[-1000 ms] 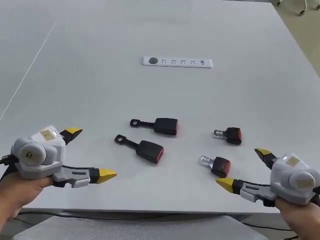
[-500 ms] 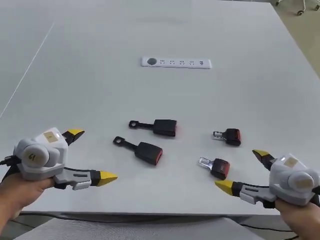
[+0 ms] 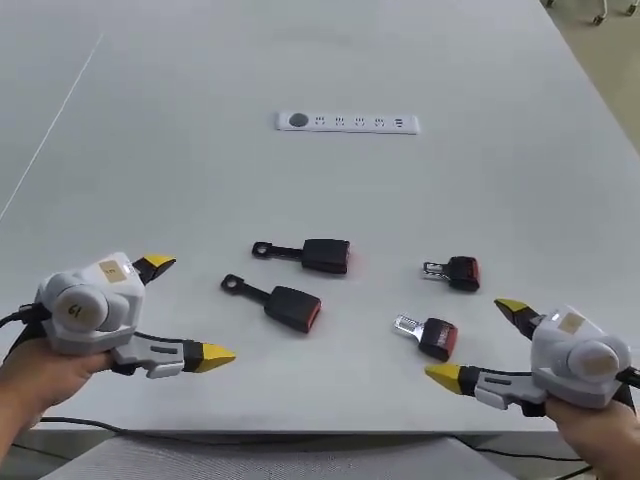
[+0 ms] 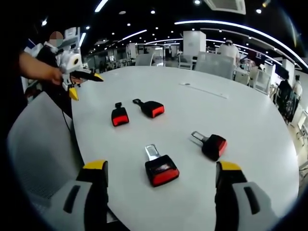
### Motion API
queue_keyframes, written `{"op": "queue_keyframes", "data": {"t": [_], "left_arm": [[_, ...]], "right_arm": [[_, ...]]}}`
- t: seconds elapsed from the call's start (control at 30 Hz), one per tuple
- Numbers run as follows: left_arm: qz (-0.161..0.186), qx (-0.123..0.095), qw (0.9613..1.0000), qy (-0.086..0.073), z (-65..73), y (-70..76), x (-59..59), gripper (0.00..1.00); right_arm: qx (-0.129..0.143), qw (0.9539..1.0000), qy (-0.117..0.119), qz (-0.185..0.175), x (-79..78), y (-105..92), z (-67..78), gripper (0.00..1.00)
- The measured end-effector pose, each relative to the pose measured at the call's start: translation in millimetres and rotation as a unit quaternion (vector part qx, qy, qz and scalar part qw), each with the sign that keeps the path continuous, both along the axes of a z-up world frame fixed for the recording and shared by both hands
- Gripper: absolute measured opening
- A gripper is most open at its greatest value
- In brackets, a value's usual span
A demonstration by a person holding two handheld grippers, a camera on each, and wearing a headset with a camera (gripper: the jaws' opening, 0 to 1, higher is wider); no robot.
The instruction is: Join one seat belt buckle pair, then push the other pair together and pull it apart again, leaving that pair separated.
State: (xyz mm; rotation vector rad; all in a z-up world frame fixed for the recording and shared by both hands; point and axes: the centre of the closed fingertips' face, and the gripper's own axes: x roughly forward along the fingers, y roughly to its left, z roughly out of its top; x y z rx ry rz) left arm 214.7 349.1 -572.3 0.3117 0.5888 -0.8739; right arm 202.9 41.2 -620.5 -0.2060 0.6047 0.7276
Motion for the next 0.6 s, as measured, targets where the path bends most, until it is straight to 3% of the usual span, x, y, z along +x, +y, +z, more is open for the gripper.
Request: {"op": "queue_keyframes", "data": {"t": [0.6], "left_arm": [[-0.065, 0.031, 0.9973, 0.012, -20.4, -20.7, 15.0, 0.96]], "right_arm": [[-0.011, 0.9993, 0.020, 0.029, 13.7, 1.9, -13.7, 0.90]]}}
